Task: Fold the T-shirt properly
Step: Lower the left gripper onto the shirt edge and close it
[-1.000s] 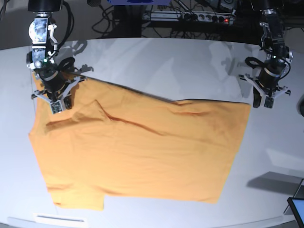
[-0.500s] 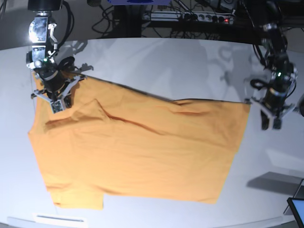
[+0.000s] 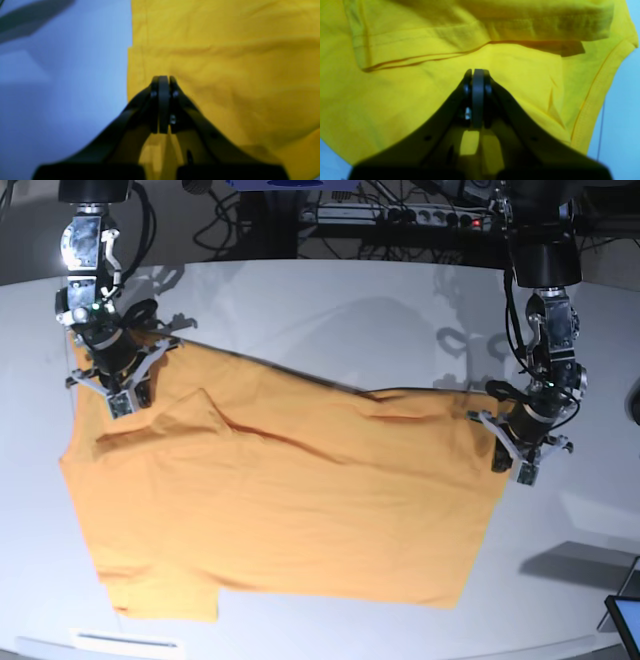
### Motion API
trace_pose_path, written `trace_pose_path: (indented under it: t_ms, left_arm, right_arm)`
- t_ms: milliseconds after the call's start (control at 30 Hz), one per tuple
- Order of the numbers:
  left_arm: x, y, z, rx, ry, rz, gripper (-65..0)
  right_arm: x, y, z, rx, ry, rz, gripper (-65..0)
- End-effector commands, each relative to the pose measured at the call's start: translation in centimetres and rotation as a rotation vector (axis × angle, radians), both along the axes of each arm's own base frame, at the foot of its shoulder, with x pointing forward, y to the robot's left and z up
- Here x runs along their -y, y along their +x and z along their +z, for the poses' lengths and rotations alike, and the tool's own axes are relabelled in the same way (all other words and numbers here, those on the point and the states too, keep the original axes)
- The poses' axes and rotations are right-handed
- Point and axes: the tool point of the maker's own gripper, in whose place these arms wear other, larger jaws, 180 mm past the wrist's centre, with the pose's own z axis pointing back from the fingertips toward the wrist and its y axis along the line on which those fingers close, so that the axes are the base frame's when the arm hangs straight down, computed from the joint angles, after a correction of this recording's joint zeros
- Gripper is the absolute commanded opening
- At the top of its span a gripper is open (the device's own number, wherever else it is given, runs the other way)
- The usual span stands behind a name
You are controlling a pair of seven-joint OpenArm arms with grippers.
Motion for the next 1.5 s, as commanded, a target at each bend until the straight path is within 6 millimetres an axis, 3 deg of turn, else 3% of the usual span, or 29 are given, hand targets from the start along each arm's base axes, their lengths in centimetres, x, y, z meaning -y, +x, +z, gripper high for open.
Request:
trace_pose_path:
  t_ms: [0, 233, 400, 567, 767, 867, 1033, 1167, 1267, 1333, 1467]
  left_arm:
    - [-0.3, 1.2, 1.6, 0.059, 0.006, -0.010, -65.0]
    - [-0.5, -1.6, -3.9, -0.061, -0.030, 0.003, -65.0]
    - [-0.9, -4.4, -5.8, -0.100, -0.027, 0.004, -65.0]
    - [-1.4, -7.0, -6.0, -0.125, 0.011, -0.020, -65.0]
    - [-4.8, -8.5, -3.4, -0.061, 0.041, 0.065, -65.0]
    - [-5.5, -8.3, -3.2, -0.056, 0.044, 0.079, -65.0]
    - [-5.1, -4.8, -0.2, 0.037, 0.039, 0.074, -65.0]
    - [-3.7, -2.3, 3.1, 0.131, 0.049, 0.033, -65.0]
    - [-2.6, -0.7, 4.3, 0.164, 0.048, 0.003, -65.0]
    - [-2.2, 0.2, 4.1, 0.161, 0.034, -0.001, -65.0]
    - [-1.5, 1.9, 1.5, 0.102, -0.008, -0.001, -65.0]
  right_arm:
    - [0.7, -1.0, -1.2, -0.073, -0.048, 0.006, -65.0]
    - [0.6, -1.2, -1.3, -0.076, -0.047, 0.009, -65.0]
    - [0.5, -1.9, -1.6, -0.090, -0.048, 0.010, -65.0]
    - [0.5, -2.4, -1.9, -0.101, -0.048, 0.011, -65.0]
    - [0.5, -2.9, -1.8, -0.103, -0.050, 0.014, -65.0]
    - [0.5, -2.8, -1.7, -0.100, -0.050, 0.014, -65.0]
    - [0.3, -2.8, -1.7, -0.100, -0.048, 0.015, -65.0]
    - [0.4, -2.9, -1.8, -0.103, -0.048, 0.015, -65.0]
    - [0.4, -2.9, -1.9, -0.104, -0.048, 0.014, -65.0]
    - [0.4, -2.9, -1.9, -0.104, -0.048, 0.014, -65.0]
    - [0.4, -2.9, -1.9, -0.104, -0.048, 0.014, -65.0]
